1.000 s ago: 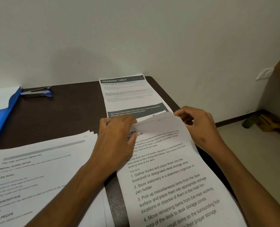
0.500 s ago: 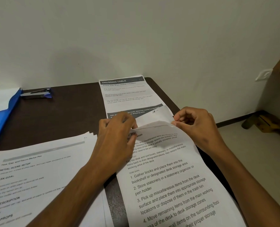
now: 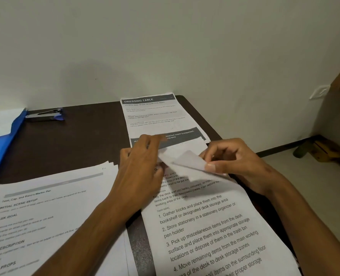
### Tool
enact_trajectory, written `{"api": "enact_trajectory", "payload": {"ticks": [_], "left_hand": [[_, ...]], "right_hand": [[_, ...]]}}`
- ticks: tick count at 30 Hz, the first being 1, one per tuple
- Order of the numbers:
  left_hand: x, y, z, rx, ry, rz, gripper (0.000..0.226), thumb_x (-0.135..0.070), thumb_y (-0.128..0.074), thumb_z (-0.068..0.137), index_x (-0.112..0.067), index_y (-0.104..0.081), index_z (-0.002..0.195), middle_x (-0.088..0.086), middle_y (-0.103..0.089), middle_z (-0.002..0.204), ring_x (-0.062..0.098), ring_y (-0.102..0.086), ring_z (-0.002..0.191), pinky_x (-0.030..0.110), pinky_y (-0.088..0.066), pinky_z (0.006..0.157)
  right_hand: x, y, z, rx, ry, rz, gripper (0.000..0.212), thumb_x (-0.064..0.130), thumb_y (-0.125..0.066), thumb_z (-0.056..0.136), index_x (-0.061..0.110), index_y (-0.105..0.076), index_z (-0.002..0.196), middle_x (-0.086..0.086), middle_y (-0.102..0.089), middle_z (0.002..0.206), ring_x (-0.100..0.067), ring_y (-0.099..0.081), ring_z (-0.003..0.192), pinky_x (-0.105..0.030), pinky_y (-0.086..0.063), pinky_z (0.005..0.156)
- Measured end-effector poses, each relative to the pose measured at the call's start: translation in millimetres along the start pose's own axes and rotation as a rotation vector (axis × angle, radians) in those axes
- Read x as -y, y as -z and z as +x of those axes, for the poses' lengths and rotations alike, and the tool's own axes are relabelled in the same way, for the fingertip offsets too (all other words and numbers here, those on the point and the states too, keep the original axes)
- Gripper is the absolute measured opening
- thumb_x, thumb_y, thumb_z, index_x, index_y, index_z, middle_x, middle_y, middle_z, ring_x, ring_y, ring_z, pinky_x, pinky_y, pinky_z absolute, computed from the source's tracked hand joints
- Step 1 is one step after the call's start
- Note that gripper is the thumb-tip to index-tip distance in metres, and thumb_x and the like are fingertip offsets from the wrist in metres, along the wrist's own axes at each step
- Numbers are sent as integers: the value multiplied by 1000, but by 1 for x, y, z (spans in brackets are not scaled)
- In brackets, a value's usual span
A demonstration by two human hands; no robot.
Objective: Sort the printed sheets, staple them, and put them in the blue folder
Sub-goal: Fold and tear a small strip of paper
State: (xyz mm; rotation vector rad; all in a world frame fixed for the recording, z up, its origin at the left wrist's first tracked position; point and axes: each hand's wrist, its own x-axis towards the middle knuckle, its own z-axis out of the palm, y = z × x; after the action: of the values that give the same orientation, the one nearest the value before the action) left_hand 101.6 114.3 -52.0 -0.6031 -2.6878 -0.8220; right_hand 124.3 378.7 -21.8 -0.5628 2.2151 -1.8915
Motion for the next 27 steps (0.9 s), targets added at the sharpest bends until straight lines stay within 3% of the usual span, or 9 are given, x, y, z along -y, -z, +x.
{"api": "enact_trajectory", "payload": {"ticks": [4,7,10,13,15,19,27], "left_hand": [[8,-1,-1,34,-25,18,50,-31,-85,84,-36,-52,122,-7,-53,135,20,-51,123,35,-28,100],[3,-1,-2,15,-37,37,39,-21,-79,87,-36,-53,111,-10,-55,126,18,-52,118,33,-28,101],[-2,-1,-3,-41,-60,88,21,-24,-71,97,-29,-60,115,-6,-62,128,19,-58,115,42,-35,108],[-4,-1,-4,-48,-95,147,17,-23,-73,97,-25,-64,111,-1,-66,128,23,-63,111,50,-42,107],[-5,1,-4,-42,-116,173,15,-23,-74,96,-24,-64,107,0,-67,127,24,-65,108,50,-47,103],[-9,4,-2,-47,-135,181,13,-23,-73,96,-21,-63,103,0,-69,124,25,-67,98,41,-55,90],[-9,4,-2,-64,-132,194,18,-21,-79,91,-20,-64,101,1,-70,122,24,-69,93,39,-58,81]], "right_hand": [[2,-1,0,72,8,-100,18,6,-64,99,-7,-74,92,-19,-79,109,-38,-73,105,-40,-55,94],[6,-1,0,2,45,-93,22,10,-59,103,-2,-76,96,-20,-78,106,-39,-72,102,-45,-55,94],[3,-1,4,-218,22,-107,17,12,-65,102,1,-77,98,-15,-78,96,-26,-72,86,-30,-56,77],[-15,6,13,-506,-41,-569,10,20,-77,94,24,-78,85,4,-76,80,-14,-70,74,-27,-52,71],[-22,8,15,-605,-105,-699,10,27,-82,87,28,-76,79,9,-73,75,-10,-67,70,-21,-50,65],[-22,7,14,-582,-146,-650,13,35,-87,83,29,-76,79,9,-72,73,-3,-62,64,-14,-49,59],[-16,4,13,-576,-98,-538,19,17,-90,81,25,-73,87,6,-72,74,-3,-60,62,-13,-50,61]]}}
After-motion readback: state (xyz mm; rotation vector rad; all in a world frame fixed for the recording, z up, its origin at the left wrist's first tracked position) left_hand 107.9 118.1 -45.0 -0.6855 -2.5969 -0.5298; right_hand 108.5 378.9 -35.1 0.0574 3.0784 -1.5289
